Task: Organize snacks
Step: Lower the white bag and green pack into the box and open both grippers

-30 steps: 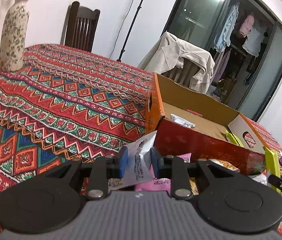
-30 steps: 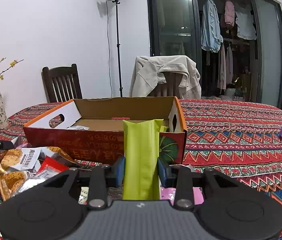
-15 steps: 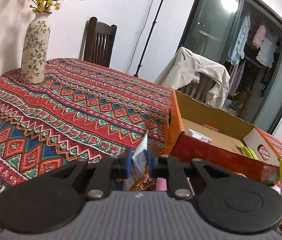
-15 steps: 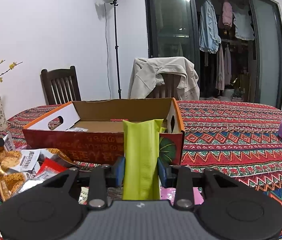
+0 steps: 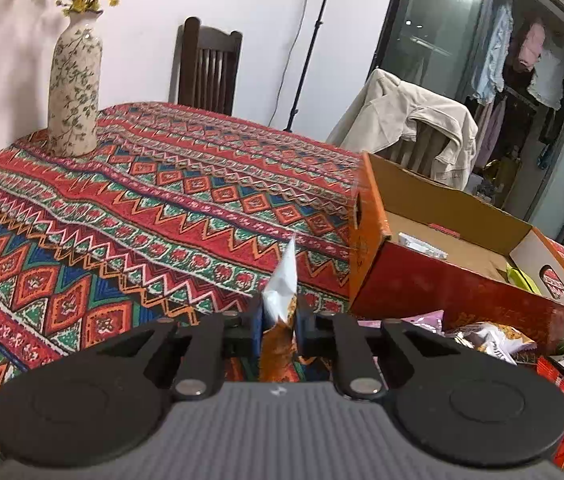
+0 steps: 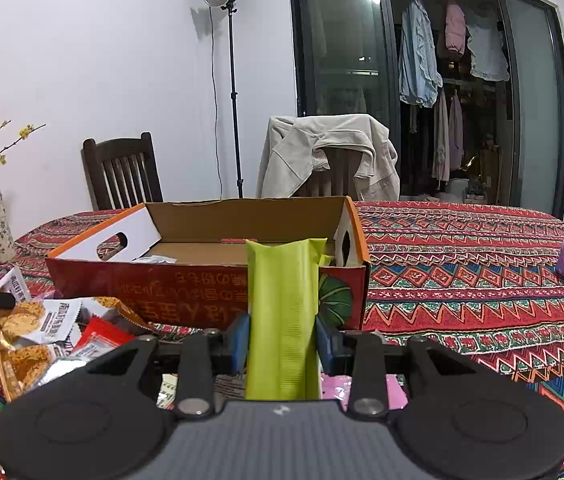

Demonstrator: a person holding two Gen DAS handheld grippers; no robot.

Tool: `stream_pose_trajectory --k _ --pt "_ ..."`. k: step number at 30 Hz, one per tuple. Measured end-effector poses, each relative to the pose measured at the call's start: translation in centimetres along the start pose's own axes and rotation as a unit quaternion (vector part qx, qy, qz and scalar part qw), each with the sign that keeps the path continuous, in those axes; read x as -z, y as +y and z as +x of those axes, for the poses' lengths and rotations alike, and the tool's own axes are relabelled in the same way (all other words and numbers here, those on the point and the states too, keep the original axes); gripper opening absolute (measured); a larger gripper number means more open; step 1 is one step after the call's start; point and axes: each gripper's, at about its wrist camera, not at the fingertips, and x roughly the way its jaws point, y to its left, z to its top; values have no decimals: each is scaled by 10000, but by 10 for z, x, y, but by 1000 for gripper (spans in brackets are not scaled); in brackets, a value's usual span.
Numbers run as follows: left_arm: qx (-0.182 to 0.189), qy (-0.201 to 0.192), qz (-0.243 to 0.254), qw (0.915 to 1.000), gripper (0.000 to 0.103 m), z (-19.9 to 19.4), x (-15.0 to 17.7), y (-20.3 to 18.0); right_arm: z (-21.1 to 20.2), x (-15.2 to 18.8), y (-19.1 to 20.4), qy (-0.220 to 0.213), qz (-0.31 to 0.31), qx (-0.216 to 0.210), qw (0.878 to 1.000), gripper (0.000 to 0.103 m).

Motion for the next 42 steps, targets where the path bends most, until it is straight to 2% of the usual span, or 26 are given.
stream_pose_trajectory --k 12,17,23,28,31,34,42 --pt "36 -401 196 9990 14 -14 1 -9 -1 1 2 -32 -37 23 10000 34" --pt "58 -697 382 9968 14 -31 -3 -19 -6 -2 3 -115 -47 8 9999 34" --pt "340 -931 545 9936 14 -51 -15 -37 -21 -20 10 -310 -126 -180 9993 34" --pt "540 -1043 764 9901 14 -55 -26 -62 -18 -45 17 -419 -269 -237 9985 34" --pt "611 -1062 900 9884 14 -50 -36 -79 -9 -62 21 -438 -284 -262 9983 34" --pt "698 -920 992 9883 14 -38 -46 -96 3 -79 25 -487 -258 -270 9981 34" --pt "634 -817 1012 9895 14 4 -69 -134 51 -120 33 -523 -134 -122 9985 34"
